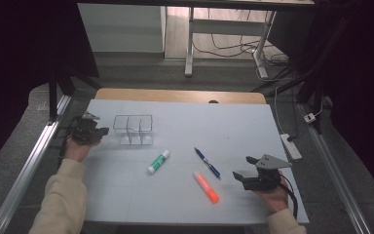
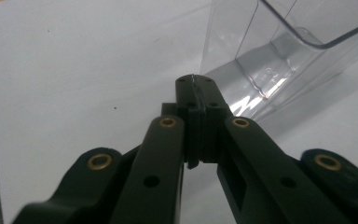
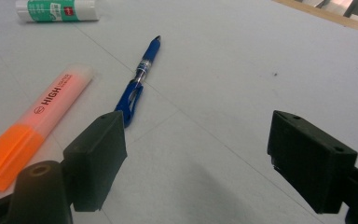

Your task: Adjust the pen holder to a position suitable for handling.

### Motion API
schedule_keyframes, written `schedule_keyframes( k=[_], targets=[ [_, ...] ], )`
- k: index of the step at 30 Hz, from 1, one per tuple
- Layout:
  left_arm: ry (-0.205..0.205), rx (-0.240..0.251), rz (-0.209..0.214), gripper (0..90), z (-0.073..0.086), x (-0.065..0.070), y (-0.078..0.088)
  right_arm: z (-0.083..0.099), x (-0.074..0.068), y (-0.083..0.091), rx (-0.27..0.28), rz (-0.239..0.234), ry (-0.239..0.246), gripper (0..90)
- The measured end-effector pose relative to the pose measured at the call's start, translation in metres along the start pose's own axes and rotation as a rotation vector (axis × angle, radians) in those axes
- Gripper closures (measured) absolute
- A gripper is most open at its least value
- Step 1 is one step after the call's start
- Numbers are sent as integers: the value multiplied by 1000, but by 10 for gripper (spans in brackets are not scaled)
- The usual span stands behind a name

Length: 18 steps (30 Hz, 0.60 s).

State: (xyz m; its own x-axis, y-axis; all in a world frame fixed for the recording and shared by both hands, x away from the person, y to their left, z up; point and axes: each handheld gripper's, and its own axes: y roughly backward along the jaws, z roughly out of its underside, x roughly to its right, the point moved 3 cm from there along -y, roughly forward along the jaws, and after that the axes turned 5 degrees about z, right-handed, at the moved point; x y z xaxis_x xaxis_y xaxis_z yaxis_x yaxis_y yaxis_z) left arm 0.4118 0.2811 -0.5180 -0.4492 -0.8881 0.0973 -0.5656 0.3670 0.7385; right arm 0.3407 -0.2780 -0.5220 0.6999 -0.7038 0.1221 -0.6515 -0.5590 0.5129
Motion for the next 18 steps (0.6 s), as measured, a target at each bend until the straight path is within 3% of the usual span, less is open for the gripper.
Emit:
schedule_keyframes(
  k=[8, 18],
  targets=[
    [-5, -10, 12, 889, -3, 3, -14, 0, 0, 0, -2, 2, 1, 196],
    [9, -10, 31, 889, -3, 1, -21, 0, 0, 0, 1, 0, -1, 197]
  ],
)
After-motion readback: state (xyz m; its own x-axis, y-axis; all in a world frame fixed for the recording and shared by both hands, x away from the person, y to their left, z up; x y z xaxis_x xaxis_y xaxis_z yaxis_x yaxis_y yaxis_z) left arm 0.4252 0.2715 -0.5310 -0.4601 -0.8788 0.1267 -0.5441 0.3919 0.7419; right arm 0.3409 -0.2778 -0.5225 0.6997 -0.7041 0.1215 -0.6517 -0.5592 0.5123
